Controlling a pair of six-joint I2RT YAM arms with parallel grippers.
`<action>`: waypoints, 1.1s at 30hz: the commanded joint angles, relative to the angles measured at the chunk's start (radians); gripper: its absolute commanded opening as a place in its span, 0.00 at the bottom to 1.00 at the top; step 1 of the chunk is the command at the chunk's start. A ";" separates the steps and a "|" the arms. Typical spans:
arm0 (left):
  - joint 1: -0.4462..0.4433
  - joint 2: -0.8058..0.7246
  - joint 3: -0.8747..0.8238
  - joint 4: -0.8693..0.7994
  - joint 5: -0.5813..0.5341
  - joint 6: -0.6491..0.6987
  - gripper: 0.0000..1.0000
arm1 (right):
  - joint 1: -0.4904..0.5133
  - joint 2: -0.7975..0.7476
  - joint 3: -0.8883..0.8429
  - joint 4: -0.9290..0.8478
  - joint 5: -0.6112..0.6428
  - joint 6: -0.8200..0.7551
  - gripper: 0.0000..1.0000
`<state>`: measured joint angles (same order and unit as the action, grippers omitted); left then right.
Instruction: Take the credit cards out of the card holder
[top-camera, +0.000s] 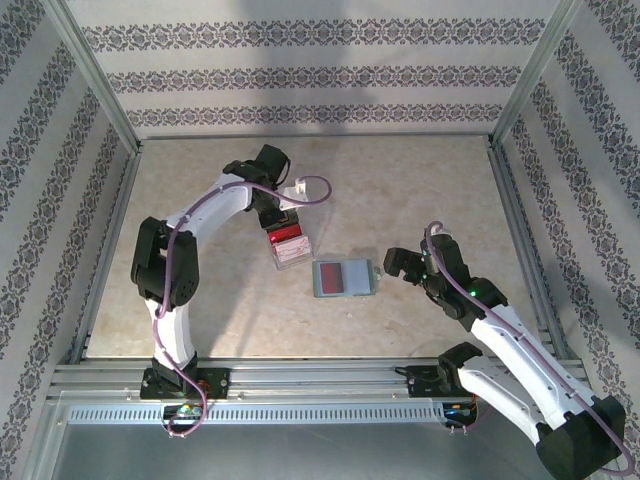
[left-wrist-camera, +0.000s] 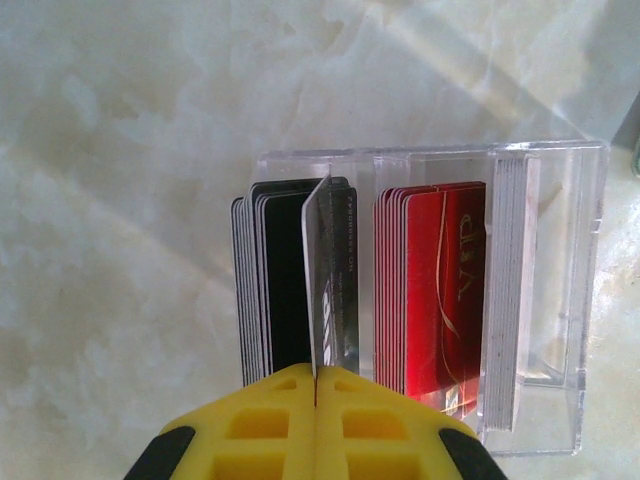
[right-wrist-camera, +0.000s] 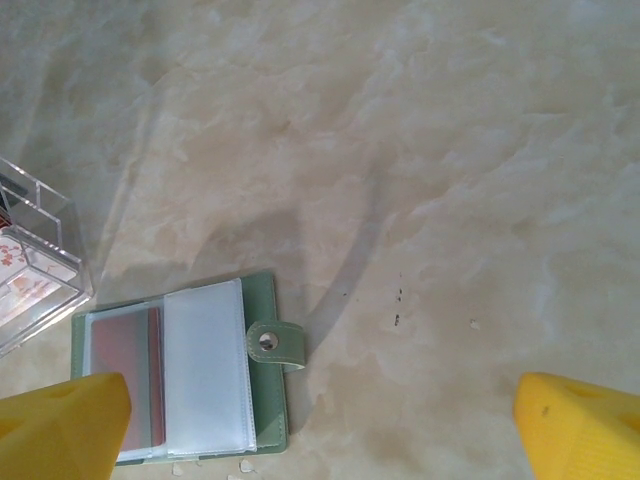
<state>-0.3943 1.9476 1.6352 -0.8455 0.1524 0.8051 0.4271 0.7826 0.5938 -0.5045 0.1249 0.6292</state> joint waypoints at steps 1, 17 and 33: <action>0.012 0.048 0.059 -0.082 -0.032 0.016 0.00 | -0.010 -0.020 -0.014 -0.021 0.036 0.026 0.98; 0.009 0.161 0.227 -0.244 -0.063 -0.019 0.05 | -0.010 0.012 0.052 -0.088 0.015 0.009 0.98; 0.008 0.084 0.264 -0.263 0.015 -0.105 0.40 | 0.077 0.130 0.141 -0.174 0.065 -0.039 0.98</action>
<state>-0.3931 2.0975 1.8744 -1.0687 0.1226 0.7391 0.4606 0.8845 0.6937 -0.6300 0.1432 0.6144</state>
